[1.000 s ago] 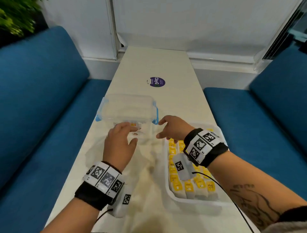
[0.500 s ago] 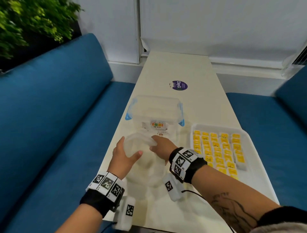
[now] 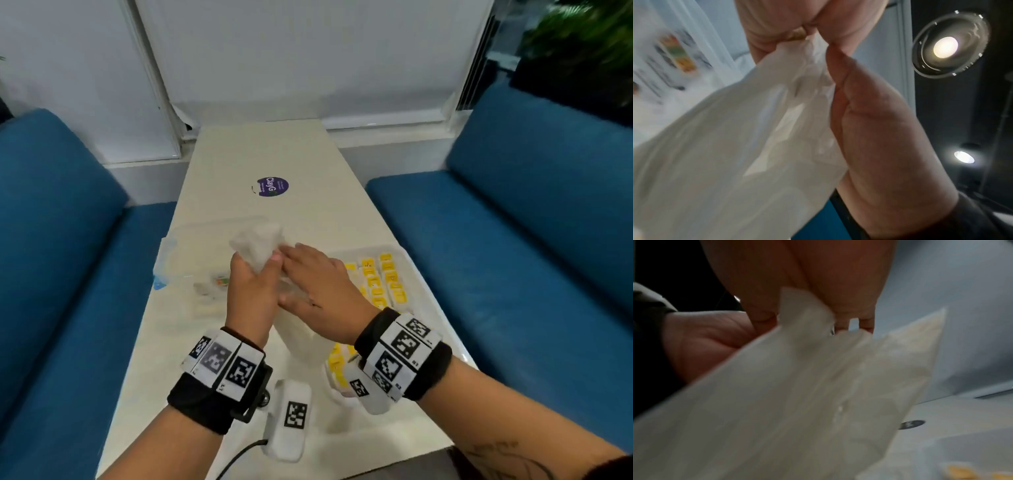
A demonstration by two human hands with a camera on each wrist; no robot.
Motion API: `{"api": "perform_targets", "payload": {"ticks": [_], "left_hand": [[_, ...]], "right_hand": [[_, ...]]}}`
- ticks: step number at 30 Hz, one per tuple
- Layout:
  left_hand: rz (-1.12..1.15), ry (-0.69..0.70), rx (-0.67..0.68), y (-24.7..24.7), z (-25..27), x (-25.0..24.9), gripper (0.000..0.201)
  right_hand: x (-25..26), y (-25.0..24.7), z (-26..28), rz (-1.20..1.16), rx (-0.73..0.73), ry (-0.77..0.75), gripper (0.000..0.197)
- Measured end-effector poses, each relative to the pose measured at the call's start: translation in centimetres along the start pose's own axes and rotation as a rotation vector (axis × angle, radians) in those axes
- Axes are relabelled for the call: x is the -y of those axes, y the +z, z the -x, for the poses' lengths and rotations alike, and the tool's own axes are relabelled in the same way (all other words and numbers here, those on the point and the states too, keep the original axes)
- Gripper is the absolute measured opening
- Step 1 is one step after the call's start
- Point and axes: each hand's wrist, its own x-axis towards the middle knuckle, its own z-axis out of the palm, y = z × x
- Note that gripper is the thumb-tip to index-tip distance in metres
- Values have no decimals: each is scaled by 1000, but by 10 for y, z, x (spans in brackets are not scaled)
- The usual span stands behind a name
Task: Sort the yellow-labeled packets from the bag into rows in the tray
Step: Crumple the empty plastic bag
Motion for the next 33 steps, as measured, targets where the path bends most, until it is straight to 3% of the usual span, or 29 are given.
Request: {"api": "perform_targets", "payload": {"ticks": [4, 6, 8, 10, 12, 17, 24, 27, 30, 33], "left_hand": [[2, 60, 254, 74, 16, -2, 22], [25, 76, 415, 118, 29, -3, 27], [56, 23, 563, 164, 43, -2, 29], [80, -43, 682, 211, 59, 5, 30], [80, -95, 762, 257, 76, 14, 31], [-95, -108, 819, 355, 105, 56, 25], [-566, 125, 1012, 436, 89, 145, 18], [-969, 152, 1151, 453, 60, 203, 23], [-1354, 104, 1326, 464, 37, 257, 28], [-1659, 39, 1451, 469, 22, 318, 36]], "right_hand": [[-57, -52, 49, -138, -223, 159, 58], [-85, -80, 77, -264, -323, 229, 78], [-110, -105, 106, -385, -377, 266, 109], [-138, -129, 137, -476, -404, 304, 127], [-168, -148, 167, -510, -415, 314, 121], [-246, -164, 230, -459, -567, 472, 59], [-347, -98, 271, -502, -651, 726, 41], [-385, -52, 282, -443, -547, 869, 35], [-422, 2, 290, -371, -357, 981, 52], [-456, 60, 294, -444, -222, 1055, 63]]}}
